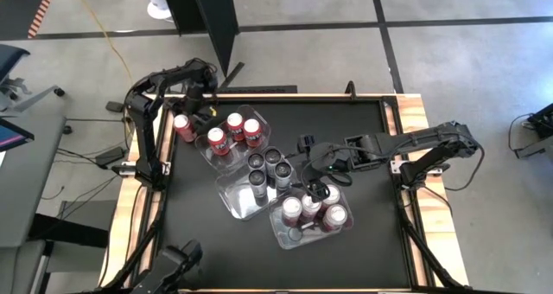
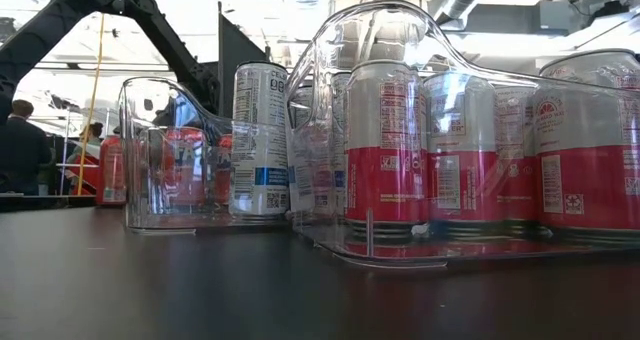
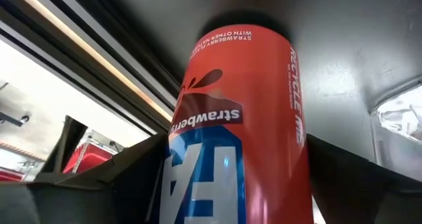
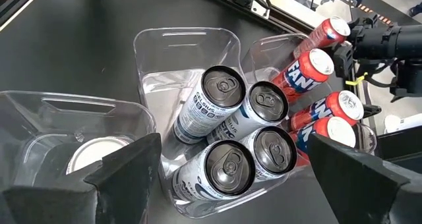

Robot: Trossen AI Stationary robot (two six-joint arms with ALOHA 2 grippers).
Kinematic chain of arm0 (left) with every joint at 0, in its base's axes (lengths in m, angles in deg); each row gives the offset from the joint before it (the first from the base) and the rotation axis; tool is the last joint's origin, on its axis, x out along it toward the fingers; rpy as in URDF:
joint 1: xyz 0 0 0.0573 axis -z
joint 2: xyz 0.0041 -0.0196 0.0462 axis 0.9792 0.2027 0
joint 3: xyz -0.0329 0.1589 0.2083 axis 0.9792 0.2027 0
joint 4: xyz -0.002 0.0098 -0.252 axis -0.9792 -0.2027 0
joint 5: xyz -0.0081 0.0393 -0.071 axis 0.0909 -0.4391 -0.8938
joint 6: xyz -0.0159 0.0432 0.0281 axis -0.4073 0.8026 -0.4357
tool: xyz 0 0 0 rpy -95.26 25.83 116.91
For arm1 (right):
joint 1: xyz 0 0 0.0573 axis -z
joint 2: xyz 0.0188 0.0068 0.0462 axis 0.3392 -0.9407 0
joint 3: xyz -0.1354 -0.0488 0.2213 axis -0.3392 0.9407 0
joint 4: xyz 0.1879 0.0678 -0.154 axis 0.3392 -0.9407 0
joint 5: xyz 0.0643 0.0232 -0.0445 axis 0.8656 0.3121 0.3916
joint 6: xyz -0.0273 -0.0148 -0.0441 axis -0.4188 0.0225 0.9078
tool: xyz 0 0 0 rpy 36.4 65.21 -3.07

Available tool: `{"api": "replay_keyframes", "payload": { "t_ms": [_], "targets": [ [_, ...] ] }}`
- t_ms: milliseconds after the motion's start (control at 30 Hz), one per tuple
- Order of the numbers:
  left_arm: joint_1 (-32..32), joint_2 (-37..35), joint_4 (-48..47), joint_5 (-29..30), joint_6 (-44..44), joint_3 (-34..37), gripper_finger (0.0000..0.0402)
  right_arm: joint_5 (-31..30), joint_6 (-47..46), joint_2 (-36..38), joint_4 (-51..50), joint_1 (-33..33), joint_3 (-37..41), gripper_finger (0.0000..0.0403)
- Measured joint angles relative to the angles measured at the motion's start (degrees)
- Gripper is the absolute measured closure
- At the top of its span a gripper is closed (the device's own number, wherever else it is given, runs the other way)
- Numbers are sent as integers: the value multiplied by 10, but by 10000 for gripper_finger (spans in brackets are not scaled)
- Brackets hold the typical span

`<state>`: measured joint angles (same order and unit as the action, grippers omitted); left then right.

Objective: Sort soda cans
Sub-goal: Put the orange soda can in the top left transparent bin

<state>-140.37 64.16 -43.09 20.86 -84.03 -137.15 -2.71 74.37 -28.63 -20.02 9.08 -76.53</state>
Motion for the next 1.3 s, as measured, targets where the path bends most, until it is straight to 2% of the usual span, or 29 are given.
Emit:
{"api": "replay_keyframes", "payload": {
  "t_ms": [233,633,1067,1300],
  "targets": [
    [1,0,2,1,9,5,96,0,0,0,0,0,0,6],
    [17,0,3,16,35,6,96,2,0,0,0,0,0,6],
    [95,0,4,62,91,6,96,2,0,0,3,0,0,6],
    [103,-11,14,70,101,-17,96,2,0,0,2,0,0,6]
  ]
}}
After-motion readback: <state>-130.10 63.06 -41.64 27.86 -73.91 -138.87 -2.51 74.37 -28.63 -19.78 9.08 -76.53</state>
